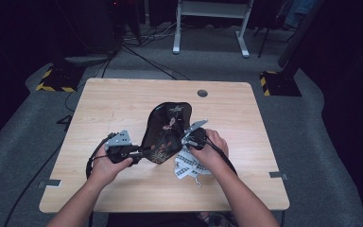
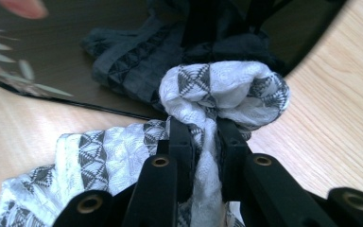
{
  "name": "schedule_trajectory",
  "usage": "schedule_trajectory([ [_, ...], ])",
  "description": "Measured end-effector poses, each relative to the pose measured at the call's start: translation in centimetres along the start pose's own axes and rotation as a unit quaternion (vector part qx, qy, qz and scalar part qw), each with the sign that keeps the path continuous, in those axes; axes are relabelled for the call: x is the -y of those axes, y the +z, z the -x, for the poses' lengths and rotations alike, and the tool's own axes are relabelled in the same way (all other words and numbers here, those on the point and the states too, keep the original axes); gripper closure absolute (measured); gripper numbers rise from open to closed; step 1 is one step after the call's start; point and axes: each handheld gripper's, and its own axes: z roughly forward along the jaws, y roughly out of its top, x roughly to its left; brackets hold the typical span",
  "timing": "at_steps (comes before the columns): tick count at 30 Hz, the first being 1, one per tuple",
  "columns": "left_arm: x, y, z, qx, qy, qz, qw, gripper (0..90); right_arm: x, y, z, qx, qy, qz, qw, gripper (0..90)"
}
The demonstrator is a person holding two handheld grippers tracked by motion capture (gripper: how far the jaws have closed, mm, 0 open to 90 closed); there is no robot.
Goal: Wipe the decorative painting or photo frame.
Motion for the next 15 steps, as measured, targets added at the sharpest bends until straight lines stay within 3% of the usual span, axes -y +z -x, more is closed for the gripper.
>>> schedule_trajectory([
  [5, 0.0, 0.0, 0.0, 0.0, -0.004, 0.0, 1.0, 75.1, 0.0, 0.2, -0.4, -0.001, -0.001, -0.001, 1.0, 80.3],
  [15, 0.0, 0.0, 0.0, -0.002, -0.007, 0.0, 1.0, 75.5, -0.7, 0.6, -3.9, -0.039, -0.043, 0.0, 0.9983, 80.2],
])
